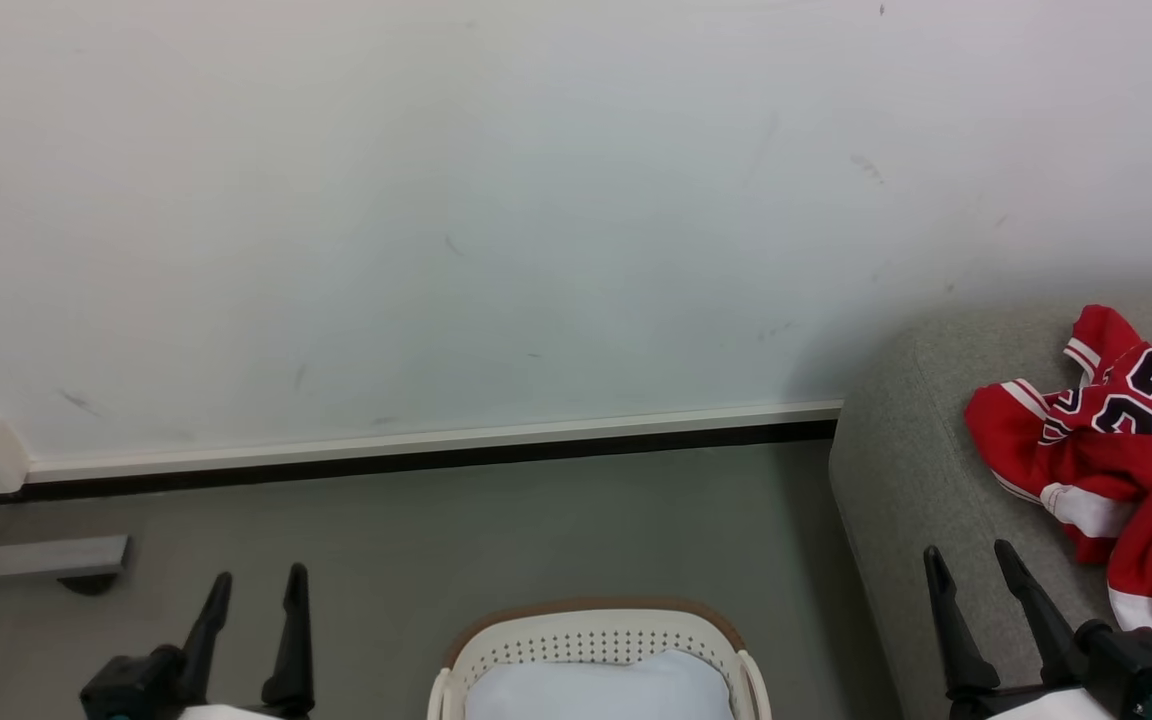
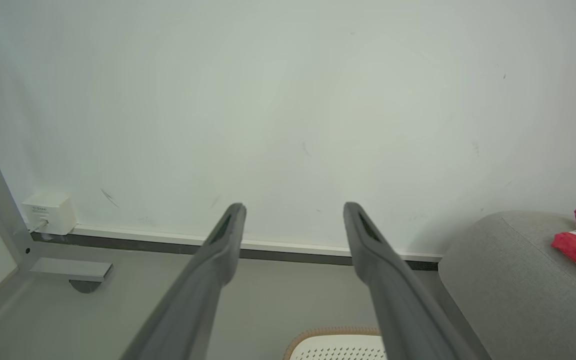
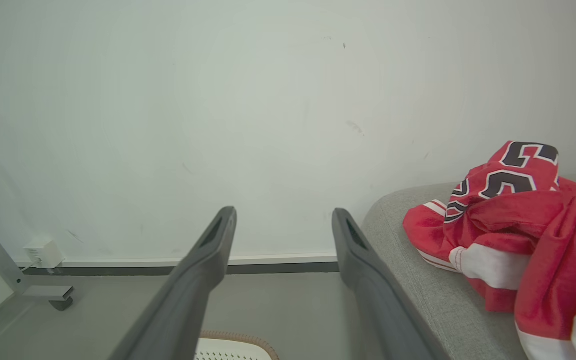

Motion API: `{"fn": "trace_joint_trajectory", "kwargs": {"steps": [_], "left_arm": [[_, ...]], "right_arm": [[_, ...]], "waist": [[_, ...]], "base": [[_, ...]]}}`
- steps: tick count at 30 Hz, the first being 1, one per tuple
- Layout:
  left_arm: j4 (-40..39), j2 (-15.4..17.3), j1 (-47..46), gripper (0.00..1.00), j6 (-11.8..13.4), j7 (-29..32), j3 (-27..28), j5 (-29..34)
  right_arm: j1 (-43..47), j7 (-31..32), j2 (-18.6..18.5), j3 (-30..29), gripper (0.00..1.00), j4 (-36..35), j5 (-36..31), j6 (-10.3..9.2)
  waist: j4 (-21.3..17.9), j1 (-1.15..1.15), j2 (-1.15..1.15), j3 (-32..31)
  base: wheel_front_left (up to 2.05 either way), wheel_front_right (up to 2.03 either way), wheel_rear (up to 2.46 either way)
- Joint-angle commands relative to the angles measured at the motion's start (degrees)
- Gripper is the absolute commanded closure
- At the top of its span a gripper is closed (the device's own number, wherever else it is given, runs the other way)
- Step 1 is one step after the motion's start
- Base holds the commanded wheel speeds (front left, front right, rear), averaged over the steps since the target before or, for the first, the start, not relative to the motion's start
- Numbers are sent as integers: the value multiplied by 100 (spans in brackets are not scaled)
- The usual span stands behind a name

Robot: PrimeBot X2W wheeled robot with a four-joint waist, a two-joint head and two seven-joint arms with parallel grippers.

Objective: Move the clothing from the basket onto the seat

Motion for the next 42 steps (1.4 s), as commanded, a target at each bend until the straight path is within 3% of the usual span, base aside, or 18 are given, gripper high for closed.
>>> {"fn": "trace_joint_trajectory", "kwargs": {"steps": [1,12,13,16,26,42], "left_arm": [[10,-13,-33,0,-26,-1,36,53],[-61,-58,-77,0,-36,-1,73,43],[-47,-61,-29,100,-25,1,66,14],[100,-103,29,100,-25,43,80,-66],[28,-102,-34,100,-27,405,125,-1376],[-80,-101,-83,100,-30,774,145,-2857]], "right_arm": [[-67,-18,-34,1,0,-13,22,-13],[-76,-18,-16,-1,0,-13,29,-13],[9,1,-2,18,100,9,22,0],[103,43,20,19,100,121,99,0],[73,391,80,-235,100,11,1250,-1],[42,775,151,-511,100,-114,2548,-3]], "waist": [[-3,0,0,-5],[8,0,0,22],[5,0,0,22],[6,0,0,24],[50,0,0,49],[109,0,0,83]], "base": [[0,0,0],[0,0,0],[0,0,0],[0,0,0],[0,0,0],[0,0,0]]}}
